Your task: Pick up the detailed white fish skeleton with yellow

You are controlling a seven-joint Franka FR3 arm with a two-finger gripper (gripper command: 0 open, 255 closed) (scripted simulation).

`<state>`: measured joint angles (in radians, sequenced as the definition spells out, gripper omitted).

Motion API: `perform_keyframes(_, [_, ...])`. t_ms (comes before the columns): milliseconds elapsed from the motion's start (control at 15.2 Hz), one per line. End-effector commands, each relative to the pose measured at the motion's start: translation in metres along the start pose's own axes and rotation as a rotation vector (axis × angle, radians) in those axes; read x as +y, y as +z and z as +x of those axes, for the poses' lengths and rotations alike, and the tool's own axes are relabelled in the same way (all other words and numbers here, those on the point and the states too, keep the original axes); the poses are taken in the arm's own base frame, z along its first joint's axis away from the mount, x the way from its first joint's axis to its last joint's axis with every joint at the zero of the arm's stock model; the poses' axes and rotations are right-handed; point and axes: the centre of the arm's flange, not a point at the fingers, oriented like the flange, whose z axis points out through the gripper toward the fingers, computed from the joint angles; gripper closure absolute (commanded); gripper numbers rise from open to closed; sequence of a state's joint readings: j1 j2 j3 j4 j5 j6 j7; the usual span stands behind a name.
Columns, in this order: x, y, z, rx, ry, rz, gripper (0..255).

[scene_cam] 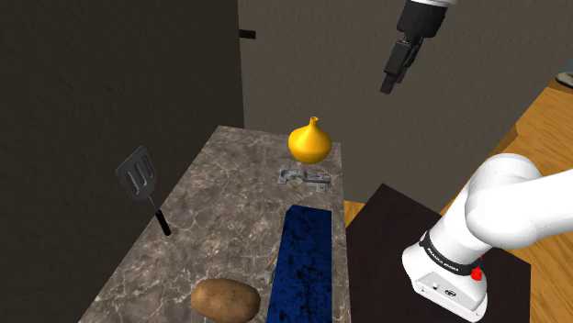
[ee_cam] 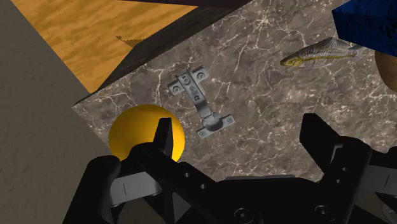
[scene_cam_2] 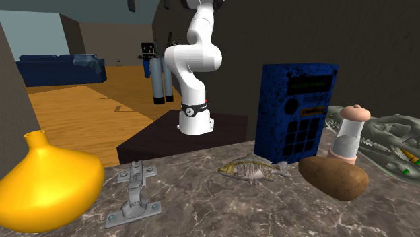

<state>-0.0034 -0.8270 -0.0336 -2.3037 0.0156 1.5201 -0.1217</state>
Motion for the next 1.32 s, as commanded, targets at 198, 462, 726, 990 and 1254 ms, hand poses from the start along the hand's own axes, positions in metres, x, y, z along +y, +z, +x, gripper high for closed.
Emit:
perform_keyframes(198, [-0.025, 0.032, 0.005, -0.037, 0.12, -0.012, 0])
perform_keyframes(462, [-0.056, 0.076, 0.013, -0.087, 0.28, -0.027, 0])
perform_keyframes(726, [-0.085, 0.12, 0.025, -0.136, 0.44, -0.043, 0])
perform_keyframes(990, [-0.111, 0.166, 0.038, -0.186, 0.599, -0.058, 0])
perform_keyframes(1254, [-0.134, 0.213, 0.053, -0.236, 0.759, -0.074, 0])
